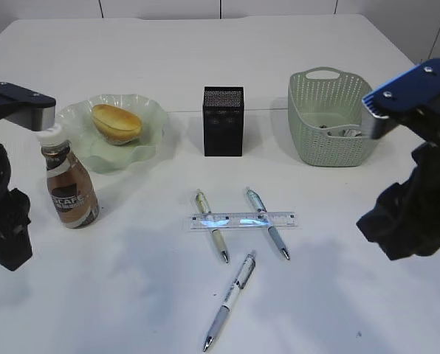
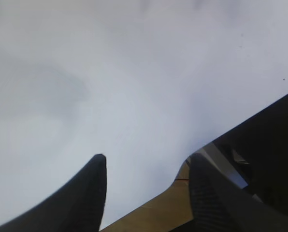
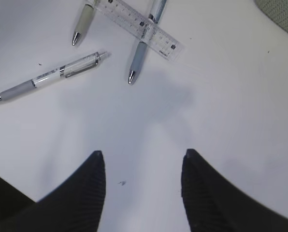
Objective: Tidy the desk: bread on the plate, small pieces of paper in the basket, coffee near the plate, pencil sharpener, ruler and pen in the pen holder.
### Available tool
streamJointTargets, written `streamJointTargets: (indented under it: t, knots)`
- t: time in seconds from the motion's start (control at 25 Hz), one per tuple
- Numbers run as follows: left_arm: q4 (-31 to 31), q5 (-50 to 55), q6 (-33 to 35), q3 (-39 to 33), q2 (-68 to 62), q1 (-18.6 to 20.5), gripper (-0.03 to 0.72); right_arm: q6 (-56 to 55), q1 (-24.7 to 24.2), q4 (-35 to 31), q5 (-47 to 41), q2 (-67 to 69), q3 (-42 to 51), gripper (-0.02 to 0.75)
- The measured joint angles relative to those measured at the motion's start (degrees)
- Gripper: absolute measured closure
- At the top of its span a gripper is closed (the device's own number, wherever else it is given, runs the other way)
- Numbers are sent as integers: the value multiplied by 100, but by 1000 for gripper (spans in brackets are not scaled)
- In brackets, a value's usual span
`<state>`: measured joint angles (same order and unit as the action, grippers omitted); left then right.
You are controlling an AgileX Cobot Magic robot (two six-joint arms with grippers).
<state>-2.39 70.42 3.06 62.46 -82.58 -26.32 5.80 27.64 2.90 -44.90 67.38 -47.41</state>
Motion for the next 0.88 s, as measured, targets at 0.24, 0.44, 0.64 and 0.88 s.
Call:
streamJointTargets:
  t: [0.24, 0.44, 0.64, 0.88]
  knots:
    - [122, -3, -167, 0, 2, 358, 305, 300, 0, 60, -324, 806, -865, 332]
    - [19, -14, -178, -4, 80, 1046, 305, 494, 0, 70, -459, 1482, -1518, 332]
    - [-112, -137, -178, -13, 210, 1313, 305, 1104, 0, 83, -760, 2177, -2127, 332]
    - [-217, -304, -178, -13, 210, 1313, 305, 2121, 0, 84, -1405, 3181, -3013, 332]
